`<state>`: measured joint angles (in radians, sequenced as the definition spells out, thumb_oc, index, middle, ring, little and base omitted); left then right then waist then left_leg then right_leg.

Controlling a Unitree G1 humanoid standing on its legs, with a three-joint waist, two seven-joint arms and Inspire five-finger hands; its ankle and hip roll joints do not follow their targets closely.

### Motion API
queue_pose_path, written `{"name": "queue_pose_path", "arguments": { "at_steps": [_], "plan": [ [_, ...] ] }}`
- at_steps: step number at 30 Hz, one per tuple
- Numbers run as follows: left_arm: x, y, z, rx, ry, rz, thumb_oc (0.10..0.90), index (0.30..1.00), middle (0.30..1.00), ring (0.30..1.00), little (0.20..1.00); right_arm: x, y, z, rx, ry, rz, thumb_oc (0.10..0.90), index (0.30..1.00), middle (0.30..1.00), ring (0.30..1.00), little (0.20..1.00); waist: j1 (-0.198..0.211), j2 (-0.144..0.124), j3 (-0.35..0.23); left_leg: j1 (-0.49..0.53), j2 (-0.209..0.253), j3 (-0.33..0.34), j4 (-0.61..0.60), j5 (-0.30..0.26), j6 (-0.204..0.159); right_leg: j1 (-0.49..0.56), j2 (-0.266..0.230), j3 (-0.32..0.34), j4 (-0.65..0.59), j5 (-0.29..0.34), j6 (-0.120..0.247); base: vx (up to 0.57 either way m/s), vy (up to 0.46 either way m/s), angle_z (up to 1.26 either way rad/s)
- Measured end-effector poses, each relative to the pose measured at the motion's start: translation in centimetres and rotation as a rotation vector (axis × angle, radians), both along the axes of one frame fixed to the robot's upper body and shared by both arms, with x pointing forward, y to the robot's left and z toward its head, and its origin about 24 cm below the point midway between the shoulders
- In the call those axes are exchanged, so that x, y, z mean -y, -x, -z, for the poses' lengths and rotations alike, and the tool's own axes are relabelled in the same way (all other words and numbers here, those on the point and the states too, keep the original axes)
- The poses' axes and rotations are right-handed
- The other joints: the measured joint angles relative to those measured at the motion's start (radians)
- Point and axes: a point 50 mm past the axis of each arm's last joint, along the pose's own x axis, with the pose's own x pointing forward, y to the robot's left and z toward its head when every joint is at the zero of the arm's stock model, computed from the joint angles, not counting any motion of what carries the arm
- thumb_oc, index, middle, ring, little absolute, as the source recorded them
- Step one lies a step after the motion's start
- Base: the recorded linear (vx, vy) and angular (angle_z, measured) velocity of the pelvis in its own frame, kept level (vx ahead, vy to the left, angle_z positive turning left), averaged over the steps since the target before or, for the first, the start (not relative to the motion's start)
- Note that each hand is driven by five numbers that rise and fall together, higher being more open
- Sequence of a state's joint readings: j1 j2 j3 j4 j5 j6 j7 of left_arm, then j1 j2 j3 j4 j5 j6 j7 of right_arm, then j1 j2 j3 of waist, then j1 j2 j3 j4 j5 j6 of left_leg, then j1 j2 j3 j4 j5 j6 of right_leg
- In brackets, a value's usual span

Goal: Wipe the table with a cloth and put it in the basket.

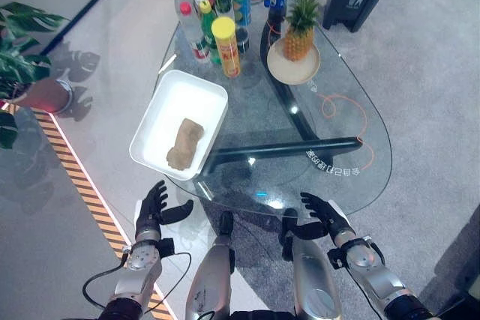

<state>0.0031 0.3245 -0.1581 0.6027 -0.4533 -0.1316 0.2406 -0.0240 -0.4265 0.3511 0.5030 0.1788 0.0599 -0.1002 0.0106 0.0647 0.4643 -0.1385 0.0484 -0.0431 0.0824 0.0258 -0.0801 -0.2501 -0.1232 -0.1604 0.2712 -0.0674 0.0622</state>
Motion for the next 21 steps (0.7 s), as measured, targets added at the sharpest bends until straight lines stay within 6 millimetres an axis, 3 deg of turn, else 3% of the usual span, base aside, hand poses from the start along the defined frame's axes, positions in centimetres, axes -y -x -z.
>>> {"name": "queue_pose_path", "arguments": {
  "at_steps": [1, 2, 3, 6, 7, 8, 12, 15, 18, 21],
  "plan": [
    [1.1, 1.9, 1.9, -0.084, 0.042, 0.028, 0.8, 0.9, 0.9, 0.9, 0.9, 0.7, 1.4, 1.5, -0.074, 0.017, 0.035, 0.8, 0.9, 0.9, 0.9, 0.9, 0.002, 0.017, -0.05, 0.035, 0.007, 0.0, -0.023, 0.001, 0.001, 0.044, 0.01, -0.005, -0.04, 0.009, -0.002, 0.0, 0.0, 0.0],
    [1.1, 1.9, 1.9, -0.084, 0.042, 0.028, 0.8, 0.9, 0.9, 0.9, 0.9, 0.7, 1.4, 1.5, -0.074, 0.017, 0.035, 0.8, 0.9, 0.9, 0.9, 0.9, 0.002, 0.017, -0.05, 0.035, 0.007, 0.0, -0.023, 0.001, 0.001, 0.044, 0.01, -0.005, -0.04, 0.009, -0.002, 0.03, -0.096, 0.0],
    [1.7, 3.2, 3.0, -0.14, 0.061, 0.04, 0.8, 0.9, 0.9, 0.9, 0.9, 0.9, 2.2, 2.4, -0.12, 0.023, 0.056, 0.8, 0.9, 0.9, 0.9, 0.9, -0.001, 0.015, -0.081, 0.054, 0.012, 0.001, -0.03, 0.001, 0.001, 0.077, 0.016, -0.011, -0.073, 0.015, -0.002, 0.04, -0.122, 0.06],
    [3.1, 7.3, 7.1, -0.386, 0.119, 0.022, 0.8, 0.9, 0.9, 0.9, 0.9, 1.0, 5.6, 6.3, -0.33, 0.027, 0.17, 0.8, 0.9, 0.9, 0.9, 0.9, 0.0, -0.019, -0.192, 0.12, 0.022, 0.002, -0.035, 0.002, -0.001, 0.181, 0.03, -0.027, -0.158, 0.02, 0.002, 0.06, -0.133, 0.05],
    [3.1, 7.3, 7.1, -0.386, 0.119, 0.022, 0.8, 0.9, 0.9, 0.9, 0.9, 1.0, 5.6, 6.3, -0.33, 0.027, 0.17, 0.8, 0.9, 0.9, 0.9, 0.9, 0.0, -0.019, -0.192, 0.12, 0.022, 0.002, -0.035, 0.002, -0.001, 0.181, 0.03, -0.027, -0.158, 0.02, 0.002, 0.08, -0.11, 0.03],
    [2.8, 9.8, 8.5, -0.51, 0.166, -0.045, 0.8, 0.9, 0.9, 0.9, 0.9, 0.8, 8.8, 8.1, -0.459, 0.007, 0.241, 0.8, 0.9, 0.9, 0.9, 0.9, 0.005, -0.042, -0.29, 0.135, 0.037, 0.005, -0.05, -0.007, -0.013, 0.197, 0.046, -0.034, -0.188, 0.02, -0.001, 0.05, -0.076, -0.02],
    [2.1, 10.8, 9.0, -0.582, 0.11, -0.008, 0.8, 0.9, 0.9, 0.9, 0.9, 1.7, 10.7, 8.7, -0.513, -0.034, 0.36, 0.8, 0.9, 0.9, 0.9, 0.9, 0.007, -0.048, -0.337, 0.158, 0.052, 0.007, -0.067, -0.023, -0.006, 0.214, 0.058, -0.024, -0.206, 0.031, -0.012, 0.02, -0.069, -0.08],
    [1.9, 11.3, 9.2, -0.609, 0.101, -0.01, 0.8, 0.9, 0.9, 0.9, 0.9, 2.1, 11.4, 8.9, -0.527, -0.061, 0.425, 0.8, 0.9, 0.9, 0.9, 0.9, 0.007, -0.043, -0.346, 0.158, 0.047, 0.014, -0.067, -0.033, 0.007, 0.216, 0.06, -0.011, -0.218, 0.048, -0.01, 0.0, -0.03, -0.13],
    [1.8, 13.4, 9.8, -0.706, 0.119, -0.047, 0.8, 0.9, 0.9, 0.9, 0.9, 2.4, 12.6, 9.4, -0.58, -0.09, 0.509, 0.8, 0.9, 0.9, 0.9, 0.9, 0.007, -0.038, -0.356, 0.185, 0.047, 0.037, -0.085, -0.035, 0.011, 0.24, 0.062, 0.007, -0.259, 0.077, -0.01, 0.01, -0.037, -0.24],
    [1.6, 13.8, 9.9, -0.72, 0.131, -0.063, 0.8, 0.9, 0.9, 0.9, 0.9, 2.4, 13.2, 9.5, -0.594, -0.107, 0.532, 0.8, 0.9, 0.9, 0.9, 0.9, 0.003, -0.034, -0.366, 0.192, 0.047, 0.038, -0.1, -0.036, 0.011, 0.25, 0.057, 0.012, -0.271, 0.08, -0.009, 0.01, -0.004, -0.01]
  ]
}}
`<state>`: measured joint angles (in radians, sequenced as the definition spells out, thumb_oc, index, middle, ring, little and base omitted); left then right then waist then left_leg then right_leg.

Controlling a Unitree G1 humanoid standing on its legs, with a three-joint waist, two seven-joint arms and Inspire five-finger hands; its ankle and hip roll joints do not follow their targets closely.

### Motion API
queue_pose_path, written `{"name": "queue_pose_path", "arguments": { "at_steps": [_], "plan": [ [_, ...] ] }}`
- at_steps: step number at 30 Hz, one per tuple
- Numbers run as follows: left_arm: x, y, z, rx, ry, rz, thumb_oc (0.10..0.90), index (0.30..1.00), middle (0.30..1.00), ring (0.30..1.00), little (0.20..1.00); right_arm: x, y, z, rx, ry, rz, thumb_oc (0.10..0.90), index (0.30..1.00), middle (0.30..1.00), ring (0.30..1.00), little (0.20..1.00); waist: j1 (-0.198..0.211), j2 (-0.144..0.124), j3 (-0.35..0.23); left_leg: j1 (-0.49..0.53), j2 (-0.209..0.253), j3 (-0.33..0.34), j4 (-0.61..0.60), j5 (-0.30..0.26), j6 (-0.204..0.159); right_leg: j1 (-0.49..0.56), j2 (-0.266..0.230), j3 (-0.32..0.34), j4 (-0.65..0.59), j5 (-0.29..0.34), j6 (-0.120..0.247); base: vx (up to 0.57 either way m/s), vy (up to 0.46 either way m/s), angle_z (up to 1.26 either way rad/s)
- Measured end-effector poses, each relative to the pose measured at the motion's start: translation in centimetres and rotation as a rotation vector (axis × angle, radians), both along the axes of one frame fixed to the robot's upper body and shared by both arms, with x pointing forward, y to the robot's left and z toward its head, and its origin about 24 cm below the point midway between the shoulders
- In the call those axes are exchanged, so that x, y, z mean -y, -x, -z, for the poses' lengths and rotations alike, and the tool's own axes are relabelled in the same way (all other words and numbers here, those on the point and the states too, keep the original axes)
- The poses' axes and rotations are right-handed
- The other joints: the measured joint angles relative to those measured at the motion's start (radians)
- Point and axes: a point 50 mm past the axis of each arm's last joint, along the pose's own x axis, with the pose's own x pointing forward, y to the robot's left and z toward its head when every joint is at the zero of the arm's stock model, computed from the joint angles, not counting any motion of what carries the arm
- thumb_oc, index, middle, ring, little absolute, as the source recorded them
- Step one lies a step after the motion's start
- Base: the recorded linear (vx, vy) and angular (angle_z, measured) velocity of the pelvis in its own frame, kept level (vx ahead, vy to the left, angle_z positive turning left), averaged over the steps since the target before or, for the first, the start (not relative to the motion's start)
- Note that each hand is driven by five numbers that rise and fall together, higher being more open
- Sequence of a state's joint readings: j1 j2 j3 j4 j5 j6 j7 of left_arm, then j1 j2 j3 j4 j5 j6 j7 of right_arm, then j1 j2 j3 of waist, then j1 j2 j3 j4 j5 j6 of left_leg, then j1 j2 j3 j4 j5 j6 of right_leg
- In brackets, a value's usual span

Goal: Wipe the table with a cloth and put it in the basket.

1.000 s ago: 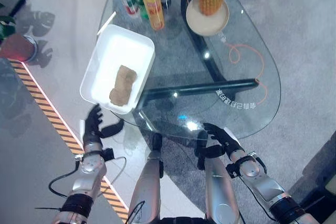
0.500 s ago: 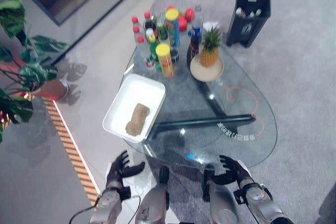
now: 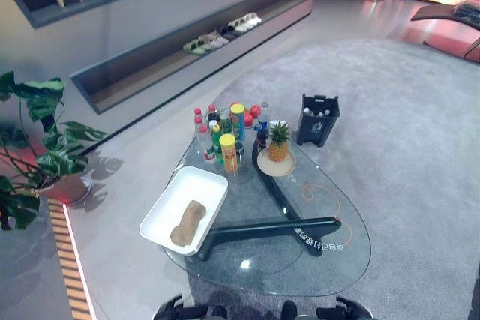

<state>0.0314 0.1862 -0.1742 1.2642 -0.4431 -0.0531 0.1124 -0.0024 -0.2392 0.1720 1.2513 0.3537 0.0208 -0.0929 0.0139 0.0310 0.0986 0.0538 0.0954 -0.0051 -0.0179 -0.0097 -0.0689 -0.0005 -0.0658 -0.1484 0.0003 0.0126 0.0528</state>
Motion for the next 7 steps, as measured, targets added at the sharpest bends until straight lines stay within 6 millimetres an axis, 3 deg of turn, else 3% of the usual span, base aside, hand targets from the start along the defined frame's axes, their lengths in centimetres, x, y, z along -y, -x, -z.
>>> {"name": "queue_pose_path", "arguments": {
  "at_steps": [7],
  "plan": [
    [0.62, 0.82, 0.27, -0.027, 0.031, 0.007, 0.8, 0.9, 0.9, 0.9, 0.9, 0.03, 0.97, 0.24, -0.043, -0.014, 0.016, 0.8, 0.9, 0.9, 0.9, 0.9, -0.001, 0.011, -0.026, 0.036, 0.004, 0.017, -0.018, 0.004, -0.005, 0.065, 0.011, 0.011, -0.092, 0.044, 0.003, 0.01, -0.005, -0.05]
  ]
}}
